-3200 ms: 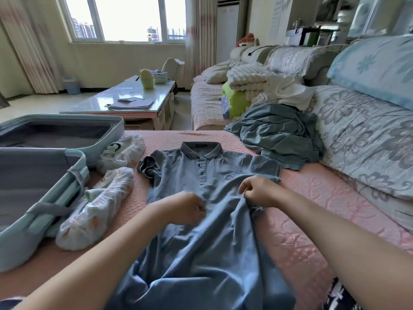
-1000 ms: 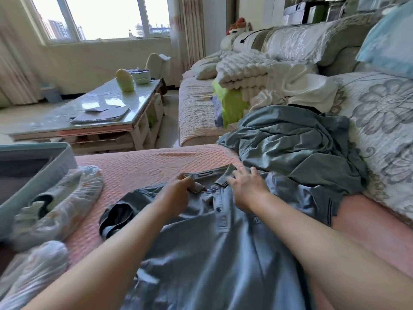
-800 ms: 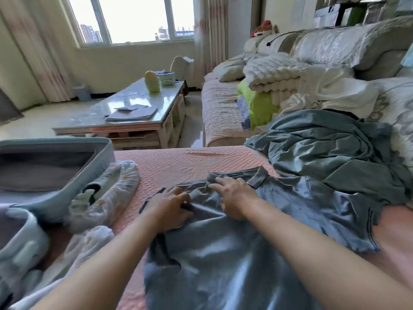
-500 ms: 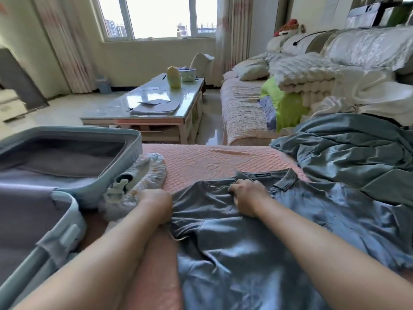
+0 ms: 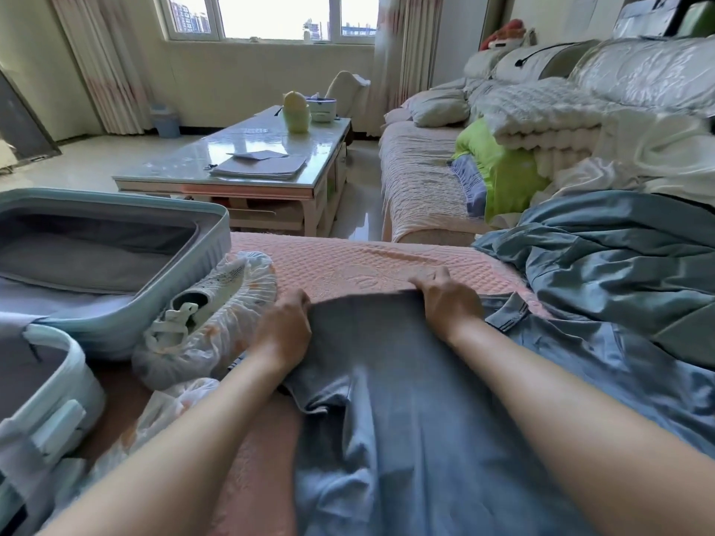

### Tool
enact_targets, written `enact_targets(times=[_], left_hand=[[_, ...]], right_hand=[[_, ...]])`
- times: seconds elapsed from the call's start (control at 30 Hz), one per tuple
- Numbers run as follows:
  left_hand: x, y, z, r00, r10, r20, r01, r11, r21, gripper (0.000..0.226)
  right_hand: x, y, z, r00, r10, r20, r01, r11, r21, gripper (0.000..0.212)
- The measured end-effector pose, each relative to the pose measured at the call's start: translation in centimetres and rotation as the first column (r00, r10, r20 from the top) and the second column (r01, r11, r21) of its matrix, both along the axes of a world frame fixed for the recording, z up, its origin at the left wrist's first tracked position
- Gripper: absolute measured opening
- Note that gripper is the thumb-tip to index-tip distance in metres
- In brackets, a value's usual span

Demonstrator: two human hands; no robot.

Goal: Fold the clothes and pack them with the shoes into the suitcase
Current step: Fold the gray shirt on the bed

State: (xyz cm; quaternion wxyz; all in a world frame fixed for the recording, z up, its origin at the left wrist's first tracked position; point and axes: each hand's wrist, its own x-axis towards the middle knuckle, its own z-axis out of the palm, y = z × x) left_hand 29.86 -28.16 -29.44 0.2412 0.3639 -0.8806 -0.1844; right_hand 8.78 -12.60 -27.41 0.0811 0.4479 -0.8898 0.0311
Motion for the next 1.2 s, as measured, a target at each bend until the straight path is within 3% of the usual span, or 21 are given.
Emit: enact_targets(times=[0.07,0.17,0.27,0.33,0.4,0.47,0.53,0.6,0.67,0.73,0.83,0.93,1.0,1.1,1.2], left_hand=[[-1.0,-0.9,1.0,0.996,0.087,0.025,-0.085,0.995,-0.048,0.013],[-2.3,-2.5,2.2,0.966,0.175,0.193,-0.152,0.98,-0.127,0.029],[-2.5,-2.8,2.1,0.926,0.149,0.348,-0.075,0.973,-0.217,0.038],[-2.3,-2.2,1.2,0.929,0.036,0.367,0.033,0.983,-0.179,0.04],[-1.4,-1.6,0.6,0.918,0.01,0.396,0.048,0.989,-0.138,0.031],[-0.1,-1.7,0.5,0.879,0.027,0.476,0.042,0.99,-0.134,0.031],[1.1,-2.0,0.8,0.841,0.004,0.541,0.117,0.975,-0.189,0.036],[1.6,-2.2,1.8,0.831,0.039,0.555,0.209,0.903,-0.375,0.037],[1.7,-2.6,2.8,0.839,0.08,0.538,0.29,0.771,-0.567,0.039],[1.6,-2.2,3.7,0.831,0.083,0.55,0.328,0.726,-0.605,0.04],[2.4,-0.3,4.0,0.847,-0.017,0.532,0.357,0.76,-0.543,0.037],[4.5,2.7,3.3,0.86,-0.328,0.39,0.464,0.82,-0.335,0.021],[6.3,5.3,2.5,0.816,-0.404,0.414,0.52,0.825,-0.221,0.018],[8.7,8.9,1.9,0.777,-0.331,0.536,0.432,0.899,-0.07,0.032],[10.3,10.6,2.8,0.74,-0.186,0.646,0.33,0.938,-0.109,0.038]], right_hand=[[-0.4,-0.6,0.1,0.998,-0.003,-0.055,-0.001,0.998,-0.069,0.046],[0.2,-1.9,0.1,0.997,0.019,-0.071,-0.023,0.998,-0.066,0.051],[0.6,-2.0,-1.3,0.999,0.045,-0.002,-0.045,0.995,-0.087,0.06],[0.9,-1.4,-2.6,0.987,0.137,-0.082,-0.145,0.984,-0.106,0.048],[1.3,-0.7,-3.4,0.978,0.196,-0.071,-0.2,0.978,-0.055,0.037],[1.3,-0.6,-3.7,0.99,0.129,0.063,-0.134,0.987,0.093,0.047],[1.1,-0.7,-3.3,0.994,0.055,0.096,-0.076,0.97,0.232,0.054],[1.4,-1.2,-2.7,0.996,0.035,0.077,-0.058,0.947,0.315,0.055],[2.4,-1.4,-2.0,0.998,0.018,0.059,-0.037,0.937,0.348,0.054],[4.1,-0.9,-1.4,0.997,0.047,0.06,-0.062,0.953,0.296,0.053],[7.3,0.4,-0.7,0.977,0.177,0.121,-0.187,0.979,0.078,0.05],[10.8,2.2,-0.6,0.943,0.297,0.152,-0.288,0.954,-0.08,0.046],[12.9,3.8,-1.1,0.922,0.349,0.168,-0.348,0.937,-0.039,0.048],[15.0,6.1,-2.4,0.92,0.312,0.236,-0.362,0.908,0.21,0.063],[16.3,8.0,-2.3,0.944,0.217,0.248,-0.288,0.909,0.301,0.066]])
